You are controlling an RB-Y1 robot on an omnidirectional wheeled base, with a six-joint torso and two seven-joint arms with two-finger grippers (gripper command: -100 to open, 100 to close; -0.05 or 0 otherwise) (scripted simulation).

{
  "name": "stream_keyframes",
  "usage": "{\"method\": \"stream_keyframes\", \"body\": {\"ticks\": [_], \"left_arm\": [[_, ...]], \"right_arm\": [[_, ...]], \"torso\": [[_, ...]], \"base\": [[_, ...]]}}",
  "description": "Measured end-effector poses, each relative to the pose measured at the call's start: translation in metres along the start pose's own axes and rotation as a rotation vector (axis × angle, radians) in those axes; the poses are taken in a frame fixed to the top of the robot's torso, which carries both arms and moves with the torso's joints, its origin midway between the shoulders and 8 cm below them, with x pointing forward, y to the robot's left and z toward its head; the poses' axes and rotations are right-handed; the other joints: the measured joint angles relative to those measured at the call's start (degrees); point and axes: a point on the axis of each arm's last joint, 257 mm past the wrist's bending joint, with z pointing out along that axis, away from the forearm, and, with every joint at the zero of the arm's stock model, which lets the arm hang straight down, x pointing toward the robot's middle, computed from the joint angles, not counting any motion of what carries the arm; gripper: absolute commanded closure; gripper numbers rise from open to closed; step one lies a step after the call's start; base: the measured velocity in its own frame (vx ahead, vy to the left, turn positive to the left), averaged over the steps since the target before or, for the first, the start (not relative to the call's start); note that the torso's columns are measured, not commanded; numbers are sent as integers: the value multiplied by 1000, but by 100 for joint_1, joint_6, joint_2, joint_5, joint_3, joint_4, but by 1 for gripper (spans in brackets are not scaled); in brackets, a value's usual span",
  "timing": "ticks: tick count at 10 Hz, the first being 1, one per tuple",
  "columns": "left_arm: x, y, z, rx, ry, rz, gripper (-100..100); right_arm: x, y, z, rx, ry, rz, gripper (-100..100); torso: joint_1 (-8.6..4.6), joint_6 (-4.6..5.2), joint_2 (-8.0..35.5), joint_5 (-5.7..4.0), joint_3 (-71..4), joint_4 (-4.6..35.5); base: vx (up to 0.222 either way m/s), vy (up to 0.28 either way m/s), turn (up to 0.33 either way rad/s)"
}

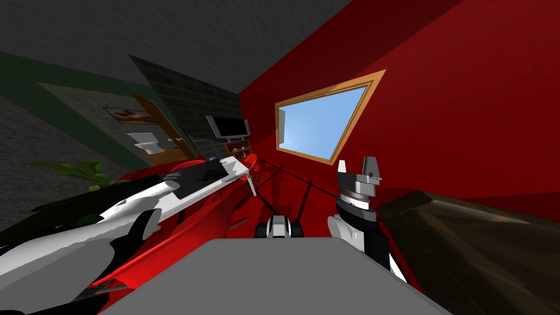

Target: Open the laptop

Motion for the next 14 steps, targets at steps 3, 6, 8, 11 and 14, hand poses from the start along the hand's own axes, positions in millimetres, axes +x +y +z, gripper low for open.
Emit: {"method": "stream_keyframes", "body": {"ticks": [3, 6, 8, 11, 14], "left_arm": [[-25, 4, -1, -34, -15, -9, -100], [-47, 9, -3, -59, -38, 18, -100], [-56, 11, -5, -67, -43, -7, -100], [-54, 12, -4, -79, -44, 12, -100], [-52, 12, -4, -84, -46, 11, -100]], "right_arm": [[0, 0, 0, 0, 0, 0, 0], [0, 0, 0, 0, 0, 0, 0], [0, 0, 0, 0, 0, 0, 0], [0, 0, 0, 0, 0, 0, 0], [0, 0, 0, 0, 0, 0, 0]], "torso": [[-7, 3, 7, 2, 4, 0], [-11, 4, 10, 1, 6, 1], [-1, -1, 3, -1, 2, 1], [-4, 2, 10, 1, 6, 2], [-3, 4, 3, 1, 1, 0]], "base": [[44, 60, 6], [21, 38, 3], [25, 37, 19], [-15, 20, -24], [-14, 12, -21]]}}
